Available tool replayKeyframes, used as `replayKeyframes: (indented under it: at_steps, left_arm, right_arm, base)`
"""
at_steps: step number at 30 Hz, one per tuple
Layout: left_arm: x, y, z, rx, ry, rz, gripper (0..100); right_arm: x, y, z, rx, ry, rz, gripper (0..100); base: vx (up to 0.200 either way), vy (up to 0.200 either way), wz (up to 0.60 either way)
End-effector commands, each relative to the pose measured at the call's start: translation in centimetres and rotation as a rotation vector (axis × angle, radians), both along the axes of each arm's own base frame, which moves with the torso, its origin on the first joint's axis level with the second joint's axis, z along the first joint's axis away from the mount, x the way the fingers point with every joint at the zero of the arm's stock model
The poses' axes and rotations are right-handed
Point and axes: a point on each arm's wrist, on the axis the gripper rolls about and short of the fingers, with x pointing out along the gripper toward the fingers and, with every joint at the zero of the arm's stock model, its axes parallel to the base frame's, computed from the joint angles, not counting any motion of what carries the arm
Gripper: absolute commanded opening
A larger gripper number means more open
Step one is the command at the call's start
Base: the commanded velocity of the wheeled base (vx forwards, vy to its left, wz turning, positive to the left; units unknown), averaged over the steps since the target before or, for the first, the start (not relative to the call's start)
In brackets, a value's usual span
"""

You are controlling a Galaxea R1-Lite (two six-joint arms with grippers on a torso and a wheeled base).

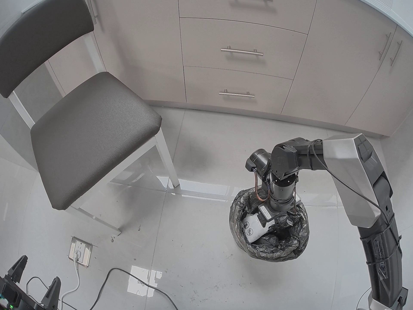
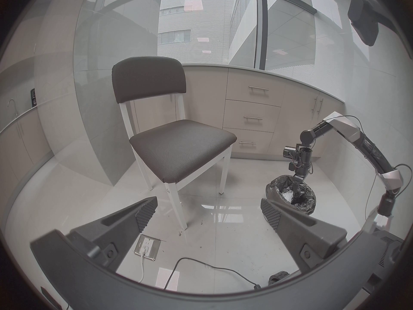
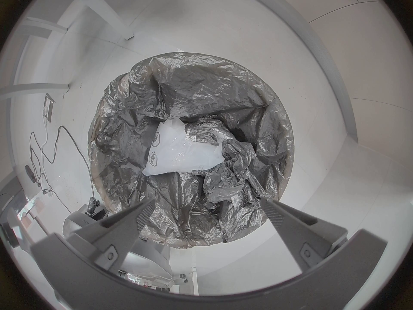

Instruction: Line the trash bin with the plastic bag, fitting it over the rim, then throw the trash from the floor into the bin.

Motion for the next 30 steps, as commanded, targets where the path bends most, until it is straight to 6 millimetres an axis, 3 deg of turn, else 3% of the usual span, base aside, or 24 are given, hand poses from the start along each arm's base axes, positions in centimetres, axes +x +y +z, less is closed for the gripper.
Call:
replayKeyframes:
  at_steps: [1,10,15,23,30]
  left_arm:
    - [0.1,0.0,-0.5,0.002,0.017,0.000,100]
    - [0.1,0.0,-0.5,0.002,0.017,0.000,100]
    - [0.1,0.0,-0.5,0.002,0.017,0.000,100]
    - [0.1,0.0,-0.5,0.000,0.017,0.000,100]
    - [0.1,0.0,-0.5,0.000,0.017,0.000,100]
  right_arm:
    - [-0.2,0.4,-0.1,-0.002,0.002,0.010,0]
    - [0.2,0.6,-1.9,-0.006,0.017,0.009,0]
    - [0.9,0.9,-3.8,0.008,-0.008,0.006,0]
    - [3.6,1.0,-9.6,0.011,-0.171,-0.033,0]
    - [4.1,0.2,-10.8,0.006,-0.177,-0.053,0]
  base:
    - [0.000,0.000,0.00]
    - [0.000,0.000,0.00]
    - [0.000,0.000,0.00]
    - [0.000,0.000,0.00]
    - [0.000,0.000,0.00]
